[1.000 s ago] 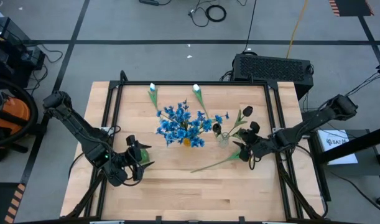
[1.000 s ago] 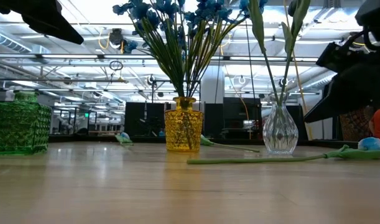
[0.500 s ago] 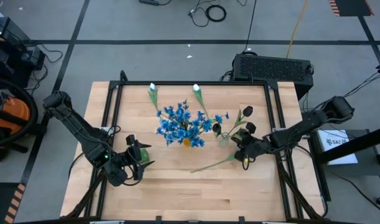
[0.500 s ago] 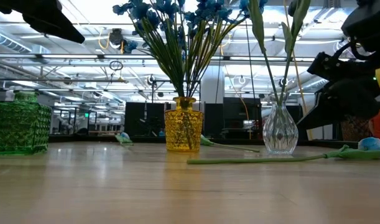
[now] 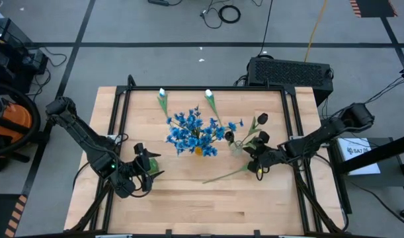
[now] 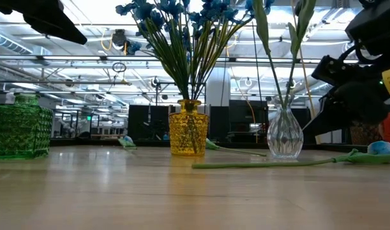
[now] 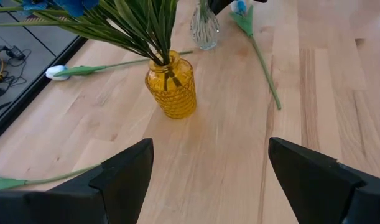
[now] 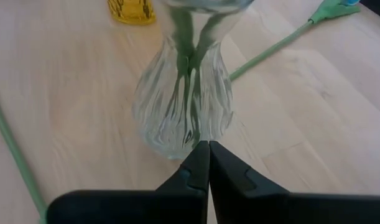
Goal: Sort flowers into vase by color
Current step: Adjust the transparent vase on the table, then adjust the green vase on the table
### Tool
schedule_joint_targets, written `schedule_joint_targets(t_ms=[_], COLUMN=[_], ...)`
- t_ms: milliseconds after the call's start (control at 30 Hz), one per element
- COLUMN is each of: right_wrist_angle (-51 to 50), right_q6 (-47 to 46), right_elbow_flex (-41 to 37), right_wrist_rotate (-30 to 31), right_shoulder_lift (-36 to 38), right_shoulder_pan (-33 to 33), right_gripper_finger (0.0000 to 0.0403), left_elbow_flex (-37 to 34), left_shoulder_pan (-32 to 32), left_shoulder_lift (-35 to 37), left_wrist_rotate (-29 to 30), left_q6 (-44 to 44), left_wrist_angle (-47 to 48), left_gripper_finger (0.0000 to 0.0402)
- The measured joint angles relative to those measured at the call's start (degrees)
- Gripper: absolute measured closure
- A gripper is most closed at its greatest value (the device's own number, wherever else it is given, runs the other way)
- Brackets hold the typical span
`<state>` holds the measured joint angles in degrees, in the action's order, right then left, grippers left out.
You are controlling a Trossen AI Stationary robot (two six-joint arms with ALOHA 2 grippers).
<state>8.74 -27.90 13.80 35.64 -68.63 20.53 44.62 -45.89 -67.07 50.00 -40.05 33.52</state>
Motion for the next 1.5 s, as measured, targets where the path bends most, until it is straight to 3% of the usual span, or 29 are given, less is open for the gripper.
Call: schedule_joint_targets(t_ms=[500,667,933,1033,1300,1500], right_wrist_angle=[7.0,11.4,9.9,6.4,-1.2,-1.3], right_q6=[1.1,3.2,3.6,3.0,0.1,0.4], right_elbow_flex=[0.0,0.0,0.0,0.0,0.0,0.0], right_wrist_rotate=[-0.1,-2.8,-3.0,-3.0,-5.4,-6.0], right_shoulder_lift=[-4.6,-7.4,-6.9,-4.6,2.1,4.7], right_shoulder_pan=[-1.3,-2.9,-3.5,-3.5,-2.8,-2.8], right_gripper_finger=[0.0403,0.0403,0.0403,0.0403,0.0403,0.0403], left_elbow_flex=[0.0,0.0,0.0,0.0,0.0,0.0], left_shoulder_pan=[0.0,0.0,-1.1,-3.7,-12.9,-14.6], left_shoulder_lift=[0.0,0.0,0.4,0.6,0.6,0.6], left_wrist_rotate=[0.0,0.0,-2.0,-3.1,-1.9,-2.9], left_q6=[0.0,0.0,-0.6,-3.9,-25.0,-29.0], left_wrist_angle=[0.0,0.0,0.5,2.0,18.7,24.3], left_gripper_finger=[0.0077,0.0077,0.0077,0.0077,0.0077,0.0077])
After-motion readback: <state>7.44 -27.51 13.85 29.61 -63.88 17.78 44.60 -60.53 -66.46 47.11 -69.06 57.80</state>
